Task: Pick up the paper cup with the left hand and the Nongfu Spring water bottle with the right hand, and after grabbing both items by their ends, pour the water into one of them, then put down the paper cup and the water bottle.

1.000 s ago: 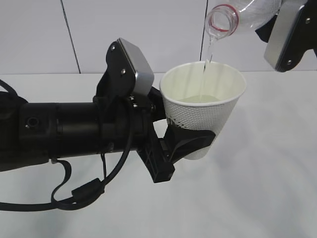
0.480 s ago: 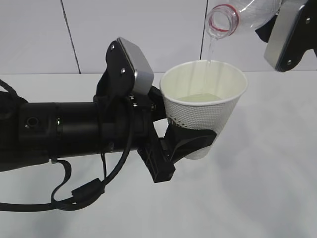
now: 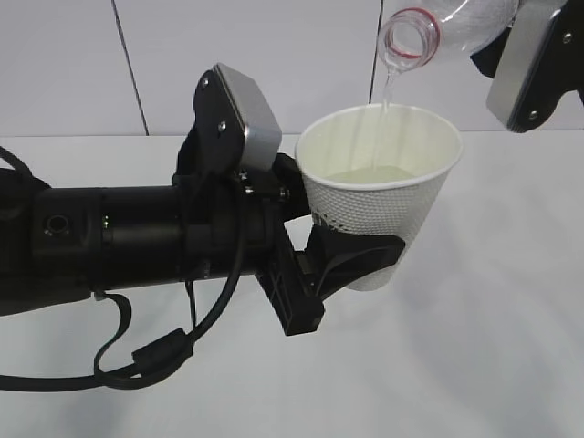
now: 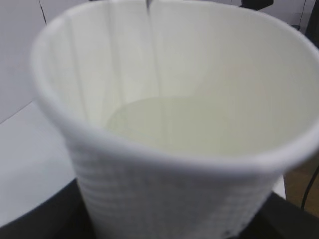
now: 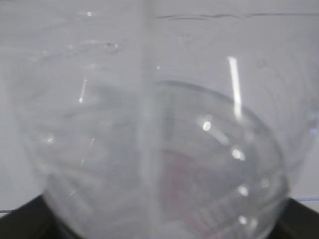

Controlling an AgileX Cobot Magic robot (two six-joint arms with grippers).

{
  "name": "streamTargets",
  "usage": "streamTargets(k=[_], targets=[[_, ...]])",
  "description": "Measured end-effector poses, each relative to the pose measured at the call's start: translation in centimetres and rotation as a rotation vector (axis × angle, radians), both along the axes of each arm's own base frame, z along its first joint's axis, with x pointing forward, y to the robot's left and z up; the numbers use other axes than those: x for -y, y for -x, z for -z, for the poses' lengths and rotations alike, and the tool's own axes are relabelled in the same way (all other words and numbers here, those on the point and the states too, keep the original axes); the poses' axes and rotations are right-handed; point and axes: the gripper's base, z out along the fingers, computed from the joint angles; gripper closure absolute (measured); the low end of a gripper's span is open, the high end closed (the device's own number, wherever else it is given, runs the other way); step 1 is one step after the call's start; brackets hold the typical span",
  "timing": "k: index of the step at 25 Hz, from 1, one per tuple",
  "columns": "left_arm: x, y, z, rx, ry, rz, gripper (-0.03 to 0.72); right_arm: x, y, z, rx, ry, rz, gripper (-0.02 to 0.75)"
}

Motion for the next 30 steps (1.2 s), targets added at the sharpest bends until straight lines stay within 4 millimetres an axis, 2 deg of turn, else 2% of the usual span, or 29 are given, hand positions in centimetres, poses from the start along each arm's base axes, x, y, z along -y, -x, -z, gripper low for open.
streamTargets(k=[30], targets=[[0.01, 0.06, 0.04, -0.024, 0.004, 0.002, 0.201, 0.00, 0.00, 0.00, 0.001, 0.001, 0.000, 0.218]])
